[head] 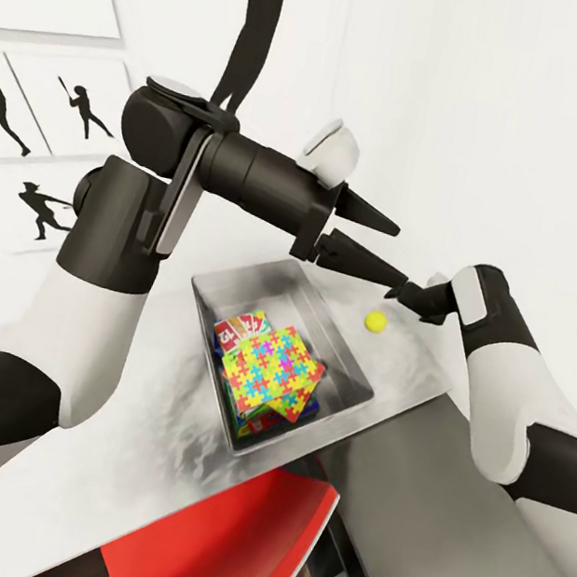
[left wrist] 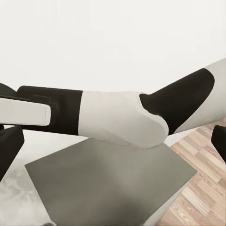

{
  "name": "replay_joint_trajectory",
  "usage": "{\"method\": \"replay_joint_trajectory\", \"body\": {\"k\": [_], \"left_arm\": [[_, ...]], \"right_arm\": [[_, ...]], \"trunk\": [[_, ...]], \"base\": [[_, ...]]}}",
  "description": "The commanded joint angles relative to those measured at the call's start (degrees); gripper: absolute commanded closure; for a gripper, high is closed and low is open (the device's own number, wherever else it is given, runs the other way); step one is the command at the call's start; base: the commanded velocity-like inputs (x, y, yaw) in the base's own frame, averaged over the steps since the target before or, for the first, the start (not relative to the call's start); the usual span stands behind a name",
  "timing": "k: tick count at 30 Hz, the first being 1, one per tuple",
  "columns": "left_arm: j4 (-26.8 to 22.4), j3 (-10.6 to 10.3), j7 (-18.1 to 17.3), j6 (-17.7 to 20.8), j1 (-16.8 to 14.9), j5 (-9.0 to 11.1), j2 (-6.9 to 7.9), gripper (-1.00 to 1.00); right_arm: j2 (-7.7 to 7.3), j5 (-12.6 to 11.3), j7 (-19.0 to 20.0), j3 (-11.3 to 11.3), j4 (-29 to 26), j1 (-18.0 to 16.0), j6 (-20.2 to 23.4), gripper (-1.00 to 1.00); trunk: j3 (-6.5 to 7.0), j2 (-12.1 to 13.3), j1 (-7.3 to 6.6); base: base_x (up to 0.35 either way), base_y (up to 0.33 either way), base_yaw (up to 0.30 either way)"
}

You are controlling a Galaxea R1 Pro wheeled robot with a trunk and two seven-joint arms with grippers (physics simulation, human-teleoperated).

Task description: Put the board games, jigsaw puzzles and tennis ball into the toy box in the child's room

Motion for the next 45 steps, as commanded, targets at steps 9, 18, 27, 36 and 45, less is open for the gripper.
{"method": "replay_joint_trajectory", "body": {"k": [9,18,27,36,45], "left_arm": [[0.0,-0.1,-0.3,0.6,0.0,-0.3,-0.03,-1.0],[0.0,-0.1,-0.3,0.6,0.0,-0.3,-0.12,-1.0],[0.0,-0.1,-0.3,0.6,0.0,-0.3,-0.15,-1.0],[0.0,-0.1,-0.3,0.6,0.0,-0.3,-0.07,-1.0],[0.0,-0.1,-0.3,0.6,0.0,-0.3,-0.15,-1.0]], "right_arm": [[-0.02,-0.6,-0.8,0.0,0.0,-0.4,0.1,-1.0],[0.04,-0.6,-0.8,0.0,-0.1,-0.4,0.1,-1.0],[0.05,-0.6,-0.8,0.1,-0.7,-0.4,0.1,-1.0],[0.19,-0.6,-1.1,0.1,-1.6,-1.3,0.7,-1.0],[1.16,-0.4,-1.5,0.1,-1.7,-3.7,0.9,-1.0]], "trunk": [[-0.93,-0.1,0.03],[-1.65,-0.1,0.03],[-1.76,-0.1,0.03],[-1.78,-0.1,0.03],[-2.36,-0.1,0.03]], "base": [[0.0,0.0,0.0],[0.0,0.0,0.0],[0.0,0.0,0.0],[0.0,0.0,0.0],[0.0,0.0,0.0]]}}
